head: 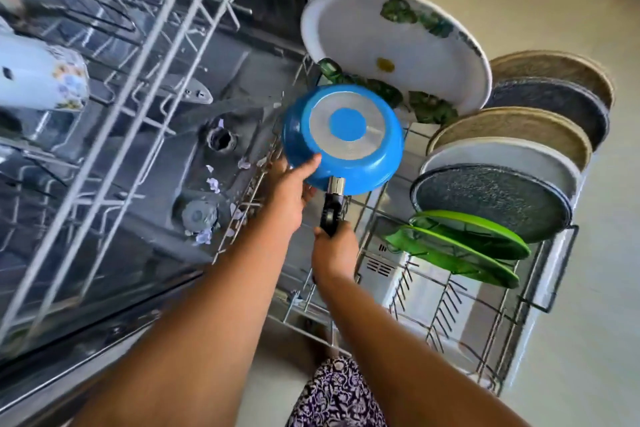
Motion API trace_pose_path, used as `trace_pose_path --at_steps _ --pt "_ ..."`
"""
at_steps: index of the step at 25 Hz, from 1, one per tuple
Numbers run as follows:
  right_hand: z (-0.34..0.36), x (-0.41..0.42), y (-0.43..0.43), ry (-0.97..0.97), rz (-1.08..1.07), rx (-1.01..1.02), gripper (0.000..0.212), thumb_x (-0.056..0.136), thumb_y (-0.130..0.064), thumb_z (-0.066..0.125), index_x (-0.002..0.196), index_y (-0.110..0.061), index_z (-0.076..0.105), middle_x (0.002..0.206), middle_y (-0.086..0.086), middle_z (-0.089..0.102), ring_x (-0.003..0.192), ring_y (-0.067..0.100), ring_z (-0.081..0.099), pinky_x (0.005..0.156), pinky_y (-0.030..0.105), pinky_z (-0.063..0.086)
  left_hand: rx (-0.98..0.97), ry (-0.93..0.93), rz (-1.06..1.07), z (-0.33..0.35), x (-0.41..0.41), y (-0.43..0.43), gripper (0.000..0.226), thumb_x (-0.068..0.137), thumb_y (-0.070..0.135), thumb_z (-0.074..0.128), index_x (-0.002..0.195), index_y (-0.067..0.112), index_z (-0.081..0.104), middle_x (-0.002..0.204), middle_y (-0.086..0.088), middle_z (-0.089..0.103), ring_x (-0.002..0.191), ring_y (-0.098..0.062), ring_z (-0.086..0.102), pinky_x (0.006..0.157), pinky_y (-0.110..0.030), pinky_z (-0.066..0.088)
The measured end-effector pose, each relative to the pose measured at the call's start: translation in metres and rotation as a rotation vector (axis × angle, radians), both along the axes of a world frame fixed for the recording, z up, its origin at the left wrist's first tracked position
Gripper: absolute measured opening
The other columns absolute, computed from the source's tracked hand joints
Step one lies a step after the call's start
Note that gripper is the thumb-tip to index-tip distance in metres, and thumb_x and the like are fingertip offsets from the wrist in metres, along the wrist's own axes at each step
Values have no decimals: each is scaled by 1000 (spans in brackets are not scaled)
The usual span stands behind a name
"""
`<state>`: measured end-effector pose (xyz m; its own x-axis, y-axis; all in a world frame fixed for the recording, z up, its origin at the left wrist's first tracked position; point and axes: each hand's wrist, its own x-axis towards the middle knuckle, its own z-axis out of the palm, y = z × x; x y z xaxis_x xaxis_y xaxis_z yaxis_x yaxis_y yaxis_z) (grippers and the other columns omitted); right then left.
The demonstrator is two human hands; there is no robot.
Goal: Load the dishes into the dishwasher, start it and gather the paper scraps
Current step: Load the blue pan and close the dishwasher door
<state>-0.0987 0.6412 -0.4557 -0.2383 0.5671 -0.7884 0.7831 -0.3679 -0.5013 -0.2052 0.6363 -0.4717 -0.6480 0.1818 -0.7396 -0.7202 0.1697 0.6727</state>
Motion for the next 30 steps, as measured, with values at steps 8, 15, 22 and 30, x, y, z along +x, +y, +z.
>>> trace_pose_path --at_steps 8,15,22,30 --pt "-40 -34 -24 30 -201 -106 24 88 -16 57 109 -6 50 112 13 64 101 29 61 90 42 49 -24 -100 -130 -32 -4 -17 53 82 -8 59 124 24 56 99 0 70 86 -16 66 79 -36 53" --pt "-62 -34 -3 -62 155 -77 23 88 -15 55 108 -4 59 106 16 66 99 31 62 87 40 51 -80 -78 -139 -47 -10 -17 43 85 -7 56 124 12 57 87 4 68 69 -7 64 57 -20 48" --pt "-62 -21 8 -18 269 -111 31 89 -5 48 119 -3 56 119 15 61 109 29 57 92 34 47 -119 -71 -151 -64 5 -31 53 84 -2 60 127 29 56 109 -4 69 87 -14 67 78 -32 55" --pt "-60 -11 7 49 219 -134 40 91 -6 47 131 -7 49 126 12 58 112 25 56 93 28 45 -160 -24 -159 -58 8 -31 51 86 -2 58 128 25 55 110 -1 67 86 -8 63 70 -23 50"
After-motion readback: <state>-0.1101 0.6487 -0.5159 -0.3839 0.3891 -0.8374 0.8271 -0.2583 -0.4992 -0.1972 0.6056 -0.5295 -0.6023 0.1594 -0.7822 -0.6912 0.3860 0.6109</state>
